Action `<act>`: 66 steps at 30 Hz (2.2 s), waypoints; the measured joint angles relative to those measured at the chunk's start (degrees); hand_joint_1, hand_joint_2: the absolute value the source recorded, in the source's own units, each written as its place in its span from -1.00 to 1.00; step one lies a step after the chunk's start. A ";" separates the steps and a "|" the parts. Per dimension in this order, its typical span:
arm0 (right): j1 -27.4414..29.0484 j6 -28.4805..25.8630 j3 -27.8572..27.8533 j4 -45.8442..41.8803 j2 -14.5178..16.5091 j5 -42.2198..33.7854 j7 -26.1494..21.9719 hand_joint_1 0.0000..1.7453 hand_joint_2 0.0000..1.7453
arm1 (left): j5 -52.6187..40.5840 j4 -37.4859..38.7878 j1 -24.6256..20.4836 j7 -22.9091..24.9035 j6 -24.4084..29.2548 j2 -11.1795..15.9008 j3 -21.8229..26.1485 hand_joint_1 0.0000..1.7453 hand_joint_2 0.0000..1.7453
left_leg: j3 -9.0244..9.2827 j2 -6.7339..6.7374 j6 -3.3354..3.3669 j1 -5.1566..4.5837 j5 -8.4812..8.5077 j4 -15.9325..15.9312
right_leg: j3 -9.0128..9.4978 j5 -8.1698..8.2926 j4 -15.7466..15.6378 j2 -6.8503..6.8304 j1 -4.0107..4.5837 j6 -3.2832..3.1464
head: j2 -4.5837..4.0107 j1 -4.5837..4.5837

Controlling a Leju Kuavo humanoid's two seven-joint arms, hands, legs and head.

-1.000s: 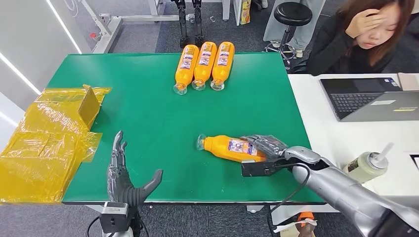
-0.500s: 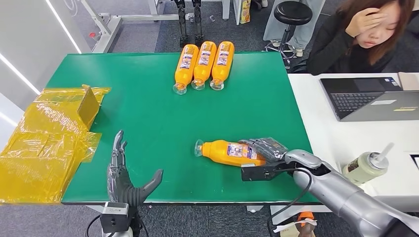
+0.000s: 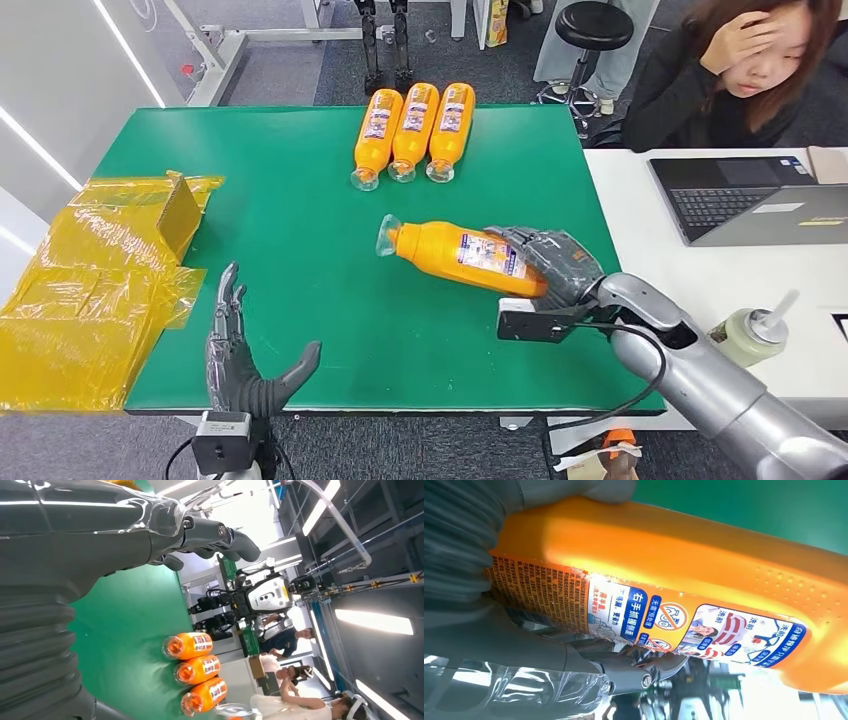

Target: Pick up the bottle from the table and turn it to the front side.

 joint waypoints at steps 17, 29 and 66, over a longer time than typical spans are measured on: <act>8.28 -1.34 -6.52 -6.11 0.21 5.47 -1.67 1.00 1.00 | 37.15 6.64 -3.00 3.50 -38.11 -3.08 6.89 -1.00 1.00 | -0.02 -0.01 -0.01 0.01 -0.02 -0.01 | -0.01 0.00 0.01 -0.05 0.01 0.00 | 0.00 -0.01; 12.20 -4.30 -6.78 -6.31 4.62 9.25 -2.73 1.00 1.00 | 38.99 12.86 -6.53 4.05 -39.82 -3.93 7.17 -1.00 1.00 | -0.03 0.00 -0.01 0.01 -0.02 -0.02 | -0.01 -0.01 0.01 -0.04 0.01 0.00 | 0.00 0.00; 12.24 -4.33 -1.70 5.31 28.60 7.08 -6.67 1.00 1.00 | 50.61 7.45 -7.84 10.17 -44.92 -4.96 4.60 0.41 1.00 | -0.03 0.02 -0.04 0.03 0.03 -0.04 | -0.03 -0.01 0.05 0.00 0.02 -0.02 | 0.00 -0.01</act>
